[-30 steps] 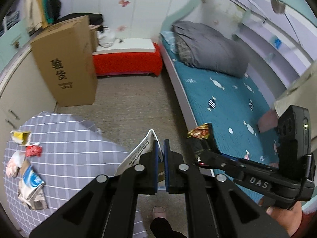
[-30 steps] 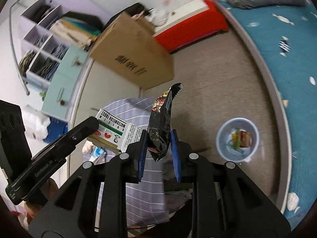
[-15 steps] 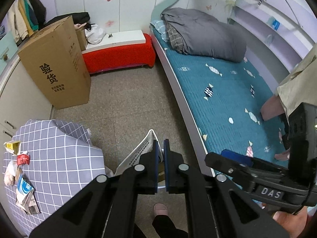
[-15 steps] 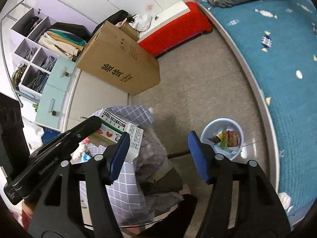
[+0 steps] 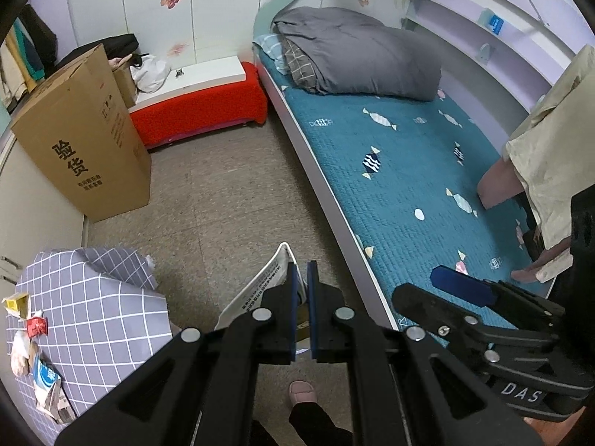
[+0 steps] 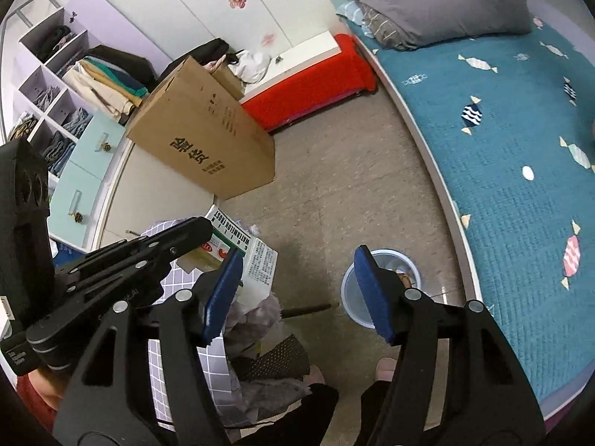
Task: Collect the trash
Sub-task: 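Open both tools over the blue basin to drop wrapper and carton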
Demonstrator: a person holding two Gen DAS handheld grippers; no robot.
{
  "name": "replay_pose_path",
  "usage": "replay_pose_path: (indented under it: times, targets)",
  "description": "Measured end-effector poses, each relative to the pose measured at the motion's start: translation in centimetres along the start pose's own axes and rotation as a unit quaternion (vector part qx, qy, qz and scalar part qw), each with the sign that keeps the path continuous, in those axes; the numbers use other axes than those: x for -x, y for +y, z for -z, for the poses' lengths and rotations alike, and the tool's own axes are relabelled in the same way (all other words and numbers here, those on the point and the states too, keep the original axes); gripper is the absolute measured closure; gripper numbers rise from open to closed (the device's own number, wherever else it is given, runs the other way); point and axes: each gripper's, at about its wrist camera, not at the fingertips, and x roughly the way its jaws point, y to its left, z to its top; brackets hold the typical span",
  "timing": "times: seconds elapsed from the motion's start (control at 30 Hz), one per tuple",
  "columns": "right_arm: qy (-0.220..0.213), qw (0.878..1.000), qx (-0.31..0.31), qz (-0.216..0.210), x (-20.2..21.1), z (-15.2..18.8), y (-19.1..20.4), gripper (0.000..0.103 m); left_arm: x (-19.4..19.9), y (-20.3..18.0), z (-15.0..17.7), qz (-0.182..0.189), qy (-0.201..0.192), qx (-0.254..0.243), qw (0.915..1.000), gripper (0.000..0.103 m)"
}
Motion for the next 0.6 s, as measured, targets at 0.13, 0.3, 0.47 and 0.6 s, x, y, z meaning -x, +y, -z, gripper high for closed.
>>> replay_pose_path:
  times: [0.13, 0.3, 0.47, 0.6]
  targets:
    - [-0.015, 1.0, -0.007, 0.011, 0.9, -0.1, -0.6, 0.04, -0.2, -0.5, -0.4, 0.004, -0.001, -0.008, 1.0, 0.098]
    - [-0.026, 0.999, -0.015, 0.02, 1.7, -0.3, -1.4, 0.039, -0.6, -1.5, -1.0, 0.009, 0.001, -0.021, 0.9997, 0.097]
    - [-0.029, 0.999, -0.026, 0.026, 2.0, -0.2, -1.9, 0.039, -2.2, -2.2, -1.0, 0.007, 0.041, -0.035, 0.9985, 0.09]
    - [-0.028, 0.999, -0.031, 0.026, 1.9, -0.2, -1.8, 0.039, -2.1, -1.9, -0.6, 0.011, 0.042, -0.028, 0.9987, 0.069]
